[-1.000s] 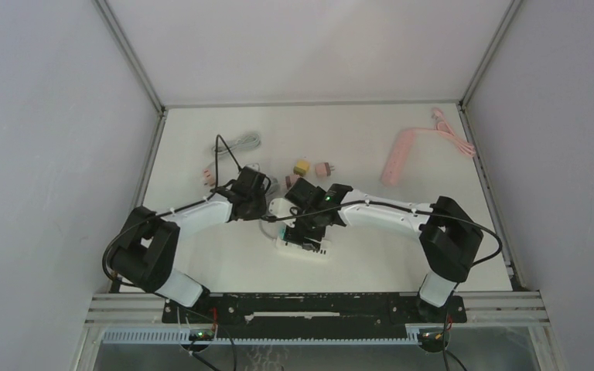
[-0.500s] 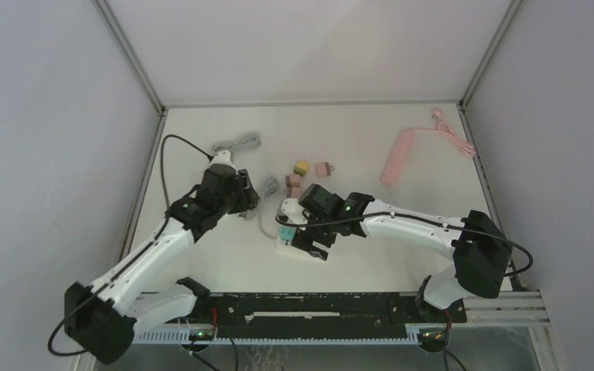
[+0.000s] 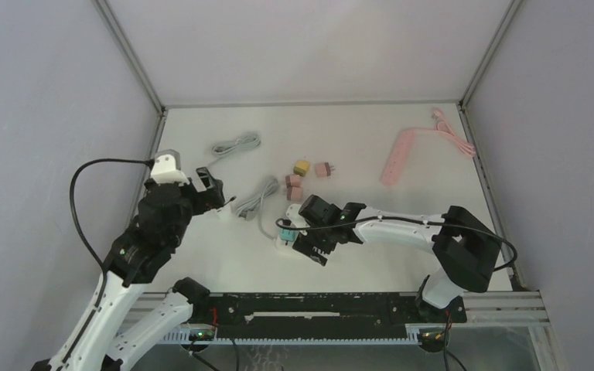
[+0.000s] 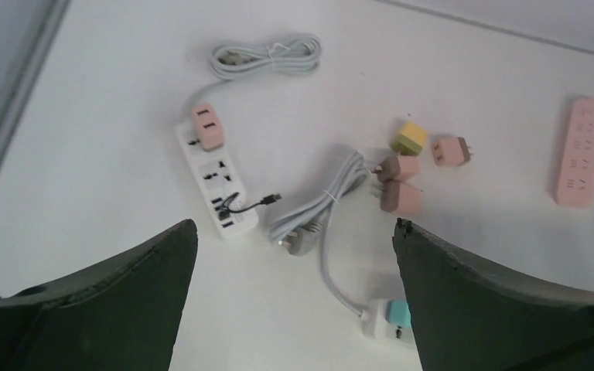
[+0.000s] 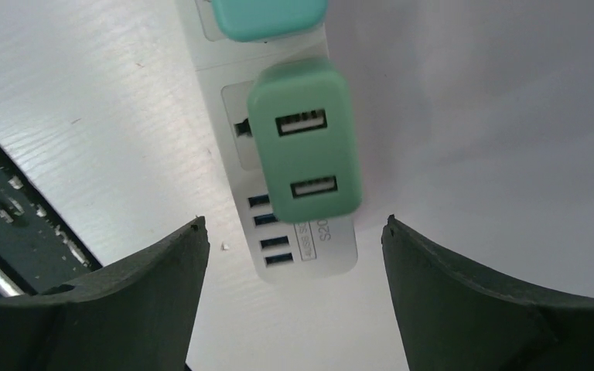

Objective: Insert the plug
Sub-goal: Move the socket to the center of the board.

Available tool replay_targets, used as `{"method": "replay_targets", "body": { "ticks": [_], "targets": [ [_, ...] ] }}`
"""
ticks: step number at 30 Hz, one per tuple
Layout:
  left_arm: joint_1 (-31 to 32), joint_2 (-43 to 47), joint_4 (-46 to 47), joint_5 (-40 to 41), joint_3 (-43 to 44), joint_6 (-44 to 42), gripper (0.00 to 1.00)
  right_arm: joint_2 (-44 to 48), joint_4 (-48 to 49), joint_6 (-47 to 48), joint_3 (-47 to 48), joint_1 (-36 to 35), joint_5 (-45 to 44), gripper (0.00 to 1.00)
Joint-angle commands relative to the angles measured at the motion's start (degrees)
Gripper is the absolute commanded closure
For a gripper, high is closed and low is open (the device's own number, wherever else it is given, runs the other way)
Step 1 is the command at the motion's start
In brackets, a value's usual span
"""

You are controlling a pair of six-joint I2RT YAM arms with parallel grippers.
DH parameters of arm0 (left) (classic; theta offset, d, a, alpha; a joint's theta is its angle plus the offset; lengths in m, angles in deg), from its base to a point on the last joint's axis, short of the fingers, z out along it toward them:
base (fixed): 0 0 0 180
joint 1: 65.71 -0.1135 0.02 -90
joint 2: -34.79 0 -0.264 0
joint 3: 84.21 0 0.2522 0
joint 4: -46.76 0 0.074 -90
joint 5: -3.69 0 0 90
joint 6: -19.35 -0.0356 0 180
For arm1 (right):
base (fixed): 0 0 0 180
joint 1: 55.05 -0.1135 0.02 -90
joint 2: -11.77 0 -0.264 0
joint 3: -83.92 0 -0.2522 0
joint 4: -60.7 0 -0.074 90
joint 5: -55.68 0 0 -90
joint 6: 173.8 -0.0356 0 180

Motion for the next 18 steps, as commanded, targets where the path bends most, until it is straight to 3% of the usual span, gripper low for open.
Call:
{"method": "replay_targets", "body": {
  "ticks": [1, 12, 18],
  "targets": [
    [-0.3, 3.2, 1.8, 8.5, 1.4, -7.3, 0.0, -3.4, 3.9, -2.3, 0.2, -0.1, -1.4, 0.14],
    [-0.8, 8.9, 7.1, 10.3, -6.8, -8.7, 0.0, -6.0, 7.8, -6.7, 1.4, -1.1, -3.9, 0.3],
    [-1.3, 10.0, 7.4, 9.5, -7.3, -8.6, 0.0, -10.4, 8.7, -12.1, 6.6, -1.8, -7.8, 0.44]
  ]
}}
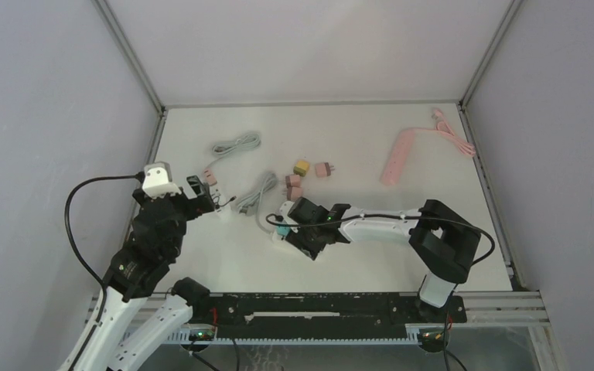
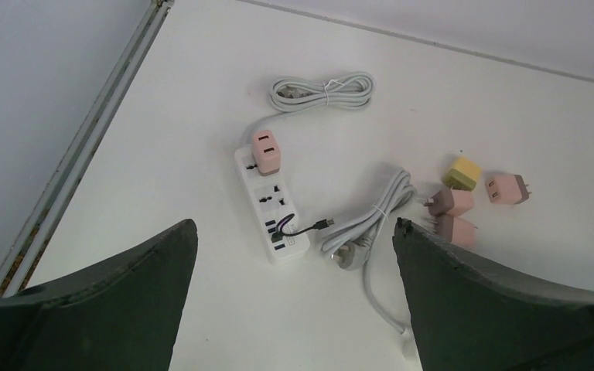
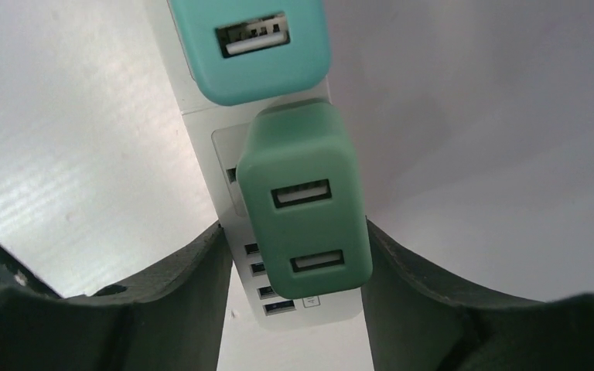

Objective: Insert the plug
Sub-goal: Move the socket to the center of the board.

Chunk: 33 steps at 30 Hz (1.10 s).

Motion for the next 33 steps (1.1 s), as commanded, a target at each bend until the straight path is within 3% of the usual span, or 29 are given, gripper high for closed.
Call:
{"method": "replay_targets", "body": {
  "ticks": [1, 4, 13, 24, 29, 33],
  "targets": [
    [-0.6, 1.6, 2.9, 0.4, -0.8, -1.3, 0.0, -3.8, 3.8, -6.5, 6.1, -0.9, -4.8, 0.46],
    [-2.6, 2.2, 3.1, 0.0, -1.1, -1.2, 0.0, -7.3, 3.1, -10.2, 10.8, -1.5, -7.3, 0.51],
    [-3.9, 3.3, 3.2, -0.8, -1.4, -0.8, 0.0, -18.4, -2.9, -22.9, 29.6, -1.4, -14.3, 0.53],
    [-4.1, 3.9, 3.3, -0.7, -1.7, -0.6, 0.0, -30.3, -5.5, -27.2, 47.5, 0.9, -18.6, 0.56],
    [-4.1, 3.9, 3.3, -1.0, -1.7, -0.7, 0.0, -32.0, -4.5, -26.2, 51.6, 2.4, -19.7, 0.48],
    [-4.2, 3.8, 3.3, -1.2, -1.8, -0.7, 0.0, -32.4, -2.0, -23.7, 52.8, 2.5, -17.7, 0.32]
  ]
}}
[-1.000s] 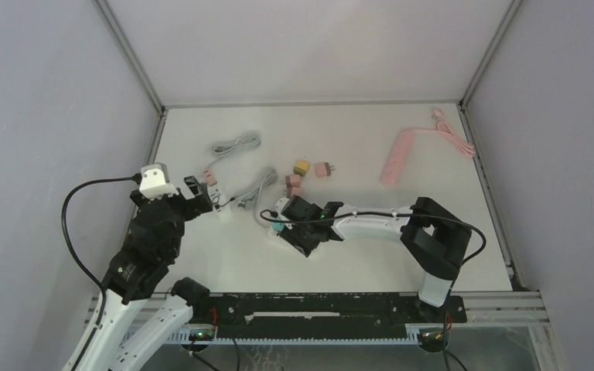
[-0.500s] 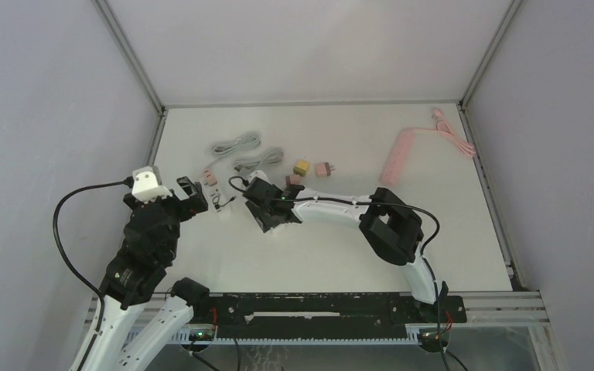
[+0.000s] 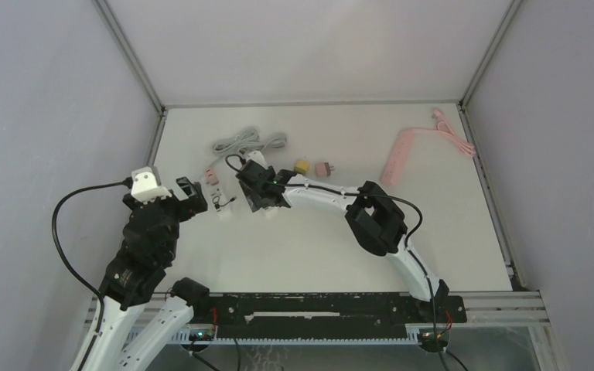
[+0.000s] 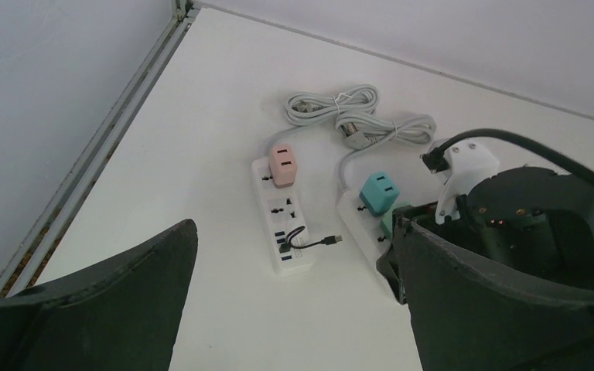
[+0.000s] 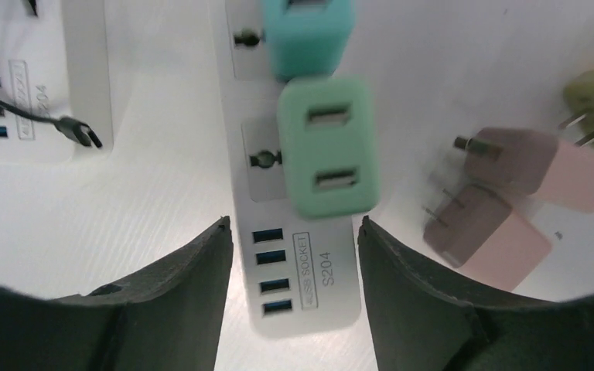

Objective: Insert the plug
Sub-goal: Move the socket to the center of the board, then pick up the socket from the center of the board.

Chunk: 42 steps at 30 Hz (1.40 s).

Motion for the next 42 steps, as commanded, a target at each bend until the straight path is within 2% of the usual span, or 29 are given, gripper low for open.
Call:
{"method": "replay_targets", "body": {
  "ticks": [1, 8, 14, 19, 22, 23, 24, 27, 31, 37, 42],
  "targets": [
    [-0.6, 0.4, 2.4, -0.8, -1.3, -0.8, 0.0, 0.7, 4.9, 1.4, 4.0, 0.5, -0.9, 0.29],
    [-0.7, 0.5, 2.4, -0.9, -1.4, -0.8, 0.0, 6.6, 5.5, 4.0, 1.4, 0.0, 1.4, 0.21],
    [-0.7, 0.5, 2.6, -2.2, -1.6, -1.2, 0.0, 20.9, 10.9, 6.0, -11.6, 0.9, -0.5, 0.17],
    [-0.7, 0.6, 2.8, -3.1, -1.8, -1.6, 0.0, 32.1, 15.1, 7.2, -22.8, 2.8, -6.6, 0.13],
    [-0.8, 0.6, 3.0, -3.3, -1.9, -1.6, 0.0, 36.9, 14.3, 7.3, -27.0, 4.4, -9.8, 0.11],
    [-0.8, 0.6, 2.9, -3.4, -1.9, -1.7, 0.0, 38.1, 13.5, 7.2, -28.1, 5.3, -10.4, 0.02],
    [-0.8, 0.6, 2.9, -3.6, -2.0, -1.7, 0.0, 39.0, 12.5, 6.4, -28.8, 6.1, -12.4, 0.0],
    [-0.7, 0.5, 3.0, -4.0, -2.0, -1.7, 0.0, 41.0, 7.8, 5.2, -30.5, 8.5, -16.7, 0.0],
    [-0.7, 0.4, 3.1, -4.1, -2.0, -1.8, 0.0, 45.7, 8.3, 3.3, -36.9, 12.8, -20.6, 0.0],
    [-0.7, 0.1, 3.1, -4.5, -2.0, -1.9, 0.0, 51.9, 10.2, -4.0, -44.8, 29.1, -4.4, 0.0],
    [-0.8, -0.1, 3.1, -4.8, -2.0, -2.0, 0.0, 54.2, 16.6, -10.0, -51.9, 45.4, 10.4, 0.03]
  ]
}}
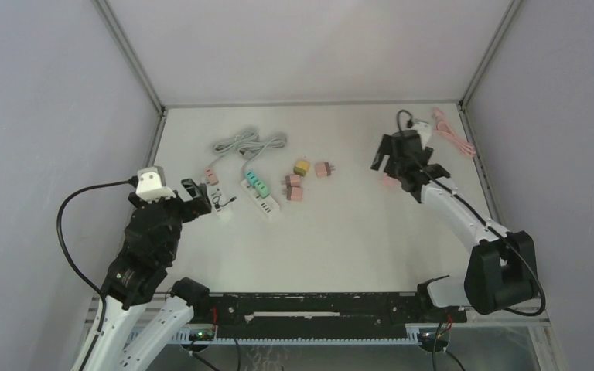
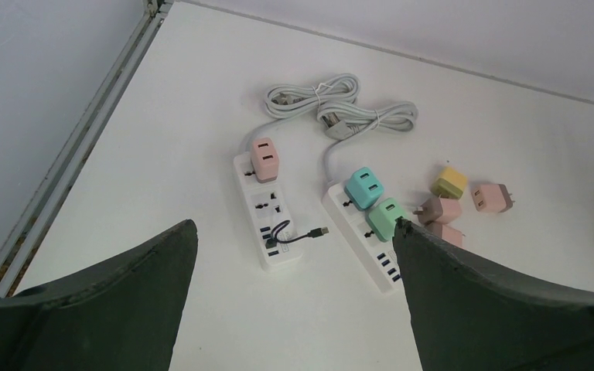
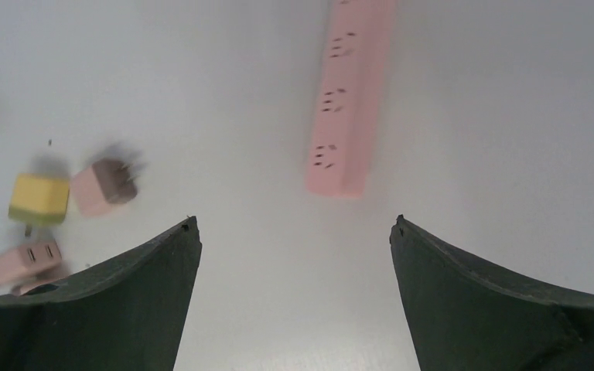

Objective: Insert the plug
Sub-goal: Pick up the socket from the center of the board.

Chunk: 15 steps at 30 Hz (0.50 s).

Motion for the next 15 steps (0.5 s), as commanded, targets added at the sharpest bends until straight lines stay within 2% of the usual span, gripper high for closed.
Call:
{"method": "replay_targets", "body": {
  "ticks": [1, 5, 15],
  "targets": [
    [-0.4, -0.3, 2.3, -0.8, -1.0, -1.4, 0.0, 2.7, 7.9, -8.4, -4.9, 11.3, 17.3, 0.05],
    [-0.4, -0.6, 2.3, -1.2, -1.0, -1.5, 0.0, -0.1, 12.7, -10.8, -6.9, 19.0, 25.8, 0.11],
    [-0.4, -1.5, 2.4, -1.8, -0.9, -1.9, 0.0, -14.2, 21.7, -16.1, -5.1, 27.6, 36.9, 0.21]
  ]
}}
